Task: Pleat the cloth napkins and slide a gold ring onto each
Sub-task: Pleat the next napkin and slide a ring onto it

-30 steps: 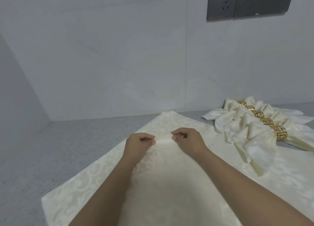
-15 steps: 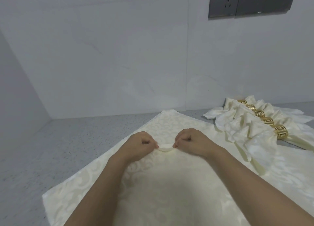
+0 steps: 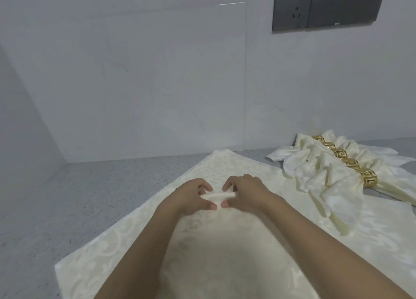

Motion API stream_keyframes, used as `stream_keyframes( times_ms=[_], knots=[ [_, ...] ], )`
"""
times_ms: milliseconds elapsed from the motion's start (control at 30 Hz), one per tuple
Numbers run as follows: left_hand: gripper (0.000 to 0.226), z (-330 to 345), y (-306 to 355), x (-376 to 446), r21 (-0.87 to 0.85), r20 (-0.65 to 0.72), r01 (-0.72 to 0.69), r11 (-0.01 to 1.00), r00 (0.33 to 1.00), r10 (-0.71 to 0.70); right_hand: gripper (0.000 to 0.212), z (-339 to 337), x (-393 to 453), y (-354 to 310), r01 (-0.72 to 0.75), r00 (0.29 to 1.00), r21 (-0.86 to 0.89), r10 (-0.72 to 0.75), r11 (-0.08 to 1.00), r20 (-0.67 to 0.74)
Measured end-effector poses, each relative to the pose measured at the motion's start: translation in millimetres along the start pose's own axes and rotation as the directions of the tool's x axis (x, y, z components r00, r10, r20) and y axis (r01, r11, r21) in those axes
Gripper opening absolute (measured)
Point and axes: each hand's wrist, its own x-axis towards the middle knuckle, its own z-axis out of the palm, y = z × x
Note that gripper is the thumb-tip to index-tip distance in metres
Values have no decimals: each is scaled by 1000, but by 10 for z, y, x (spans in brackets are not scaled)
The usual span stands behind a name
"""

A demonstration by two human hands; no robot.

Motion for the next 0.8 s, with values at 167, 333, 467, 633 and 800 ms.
stream_keyframes(
  times_ms=[167,333,467,633,800],
  knots=[
    [23,14,120,-36,122,-44,-12,992,999,18,18,-51,-46,-115,83,995,-54,-86,995,-46],
    [15,127,136,-258,192,-173,-113,975,974,147,12,-1,-202,-103,183,965,-137,-204,974,-163],
    [11,87,124,-355,265,-109,-130,956,981,163,13,24,-292,-86,191,964,-95,-204,977,-167],
    [23,63,115,-425,370,-40,-192,909,974,223,8,-21,-382,-36,173,975,-30,-176,984,-133],
    [25,102,85,-609,346,-75,-236,908,958,277,11,7,-515,11,187,971,-59,-193,981,-138]
  ],
)
